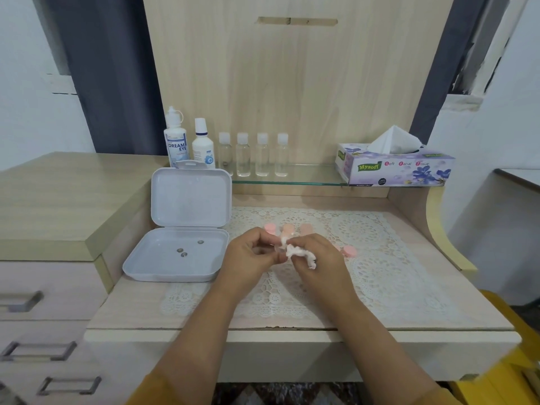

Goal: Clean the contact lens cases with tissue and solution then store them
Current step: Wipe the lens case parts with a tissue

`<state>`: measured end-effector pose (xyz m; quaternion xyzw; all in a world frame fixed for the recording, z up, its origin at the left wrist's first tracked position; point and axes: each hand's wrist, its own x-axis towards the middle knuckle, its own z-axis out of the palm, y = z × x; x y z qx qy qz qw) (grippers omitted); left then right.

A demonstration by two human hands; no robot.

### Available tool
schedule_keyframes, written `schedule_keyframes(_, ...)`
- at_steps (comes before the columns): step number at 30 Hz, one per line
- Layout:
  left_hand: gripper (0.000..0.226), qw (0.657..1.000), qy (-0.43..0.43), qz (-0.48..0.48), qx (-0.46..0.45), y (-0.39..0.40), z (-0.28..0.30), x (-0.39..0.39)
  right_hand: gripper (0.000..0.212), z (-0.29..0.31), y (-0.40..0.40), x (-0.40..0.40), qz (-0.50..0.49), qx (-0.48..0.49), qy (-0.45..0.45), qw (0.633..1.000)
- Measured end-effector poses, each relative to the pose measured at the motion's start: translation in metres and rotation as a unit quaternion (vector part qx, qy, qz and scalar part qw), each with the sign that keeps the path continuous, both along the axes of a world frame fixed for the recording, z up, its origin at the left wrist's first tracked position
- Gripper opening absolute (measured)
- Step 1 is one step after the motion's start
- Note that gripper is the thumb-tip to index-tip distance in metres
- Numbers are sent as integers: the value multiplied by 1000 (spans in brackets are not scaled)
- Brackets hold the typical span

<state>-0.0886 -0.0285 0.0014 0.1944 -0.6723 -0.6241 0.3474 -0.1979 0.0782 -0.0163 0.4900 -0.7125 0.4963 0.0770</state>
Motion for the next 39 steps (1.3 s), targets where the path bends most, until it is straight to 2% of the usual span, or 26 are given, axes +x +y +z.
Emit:
schedule_keyframes(7, 18, 1000, -1, 9, -21, -2, -2, -1, 27, 0, -1, -2, 27, 41, 53, 997)
schedule_keyframes(14, 25, 998, -39, 14, -50, -3, -3, -1, 37, 8, 1, 0, 60, 101, 36, 992)
schedule_keyframes(17, 31, 997, -47, 5, -67, -3, -4, -1, 31, 12, 3, 3, 66, 124, 1, 990)
schedule_keyframes(20, 22, 996, -50, -12, -78, -2, -5, -2, 24, 13, 3, 3, 65, 142, -27, 987)
schedule_keyframes(25, 24, 996, -61, -27, -57, -1, -7, -2, 12, 10, 1, 2, 67, 143, -55, 986)
schedule_keyframes(28, 21, 997, -55, -13, -46, 0, -6, -2, 7, 11, 1, 2, 65, 89, -125, 986)
schedule_keyframes(31, 17, 999, -10, 27, -32, -2, -3, -2, 28, 11, 3, -1, 8, -13, -198, 980)
schedule_keyframes(35, 26, 999, 33, -7, -25, -3, -2, -1, 19, 14, 5, -6, -71, -84, -304, 946)
schedule_keyframes(39, 27, 999, 36, -19, -12, 0, 0, 0, 18, 18, 5, -6, 40, -92, -411, 906)
